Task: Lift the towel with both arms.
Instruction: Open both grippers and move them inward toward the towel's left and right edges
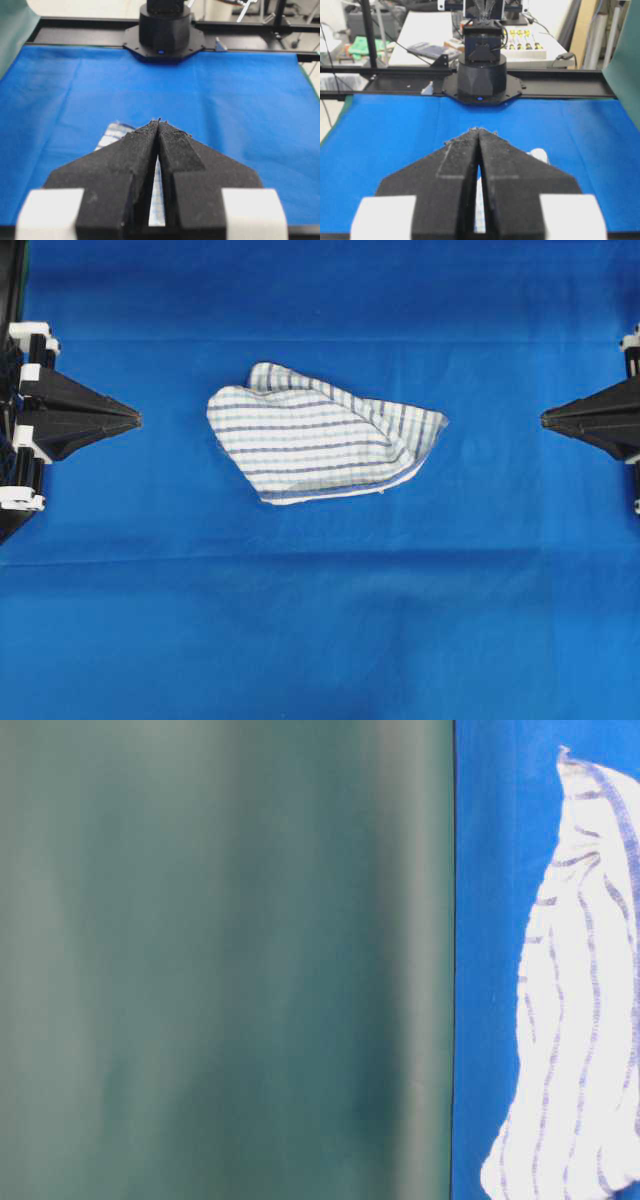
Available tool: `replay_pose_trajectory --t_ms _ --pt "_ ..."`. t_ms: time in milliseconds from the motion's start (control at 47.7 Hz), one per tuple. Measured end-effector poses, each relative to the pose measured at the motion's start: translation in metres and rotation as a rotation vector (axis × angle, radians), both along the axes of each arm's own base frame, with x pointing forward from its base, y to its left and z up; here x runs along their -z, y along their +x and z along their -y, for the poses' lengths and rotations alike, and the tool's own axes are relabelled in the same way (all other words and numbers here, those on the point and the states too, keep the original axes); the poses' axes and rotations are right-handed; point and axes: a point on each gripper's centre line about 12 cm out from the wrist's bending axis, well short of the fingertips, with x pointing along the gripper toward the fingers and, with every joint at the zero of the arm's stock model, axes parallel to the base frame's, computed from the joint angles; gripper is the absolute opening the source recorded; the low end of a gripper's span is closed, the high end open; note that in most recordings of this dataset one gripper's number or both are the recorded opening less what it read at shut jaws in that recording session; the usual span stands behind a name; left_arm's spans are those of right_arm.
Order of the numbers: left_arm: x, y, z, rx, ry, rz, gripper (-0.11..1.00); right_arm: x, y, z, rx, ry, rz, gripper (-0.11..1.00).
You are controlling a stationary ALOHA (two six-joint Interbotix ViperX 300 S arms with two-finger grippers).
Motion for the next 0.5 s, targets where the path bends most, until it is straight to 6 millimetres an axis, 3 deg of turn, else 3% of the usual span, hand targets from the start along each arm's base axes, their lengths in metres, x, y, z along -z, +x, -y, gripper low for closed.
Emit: replay_pose_trajectory --t_ms 252,503 --pt "-0.009 0.000 0.001 0.001 0.012 0.023 0.00 -0.007 0.003 0.001 0.003 0.005 -0.026 0.00" --pt "0.001 0.011 0.000 0.000 0.016 -0.014 0.01 0.007 0.012 0.001 0.005 0.008 -0.112 0.00"
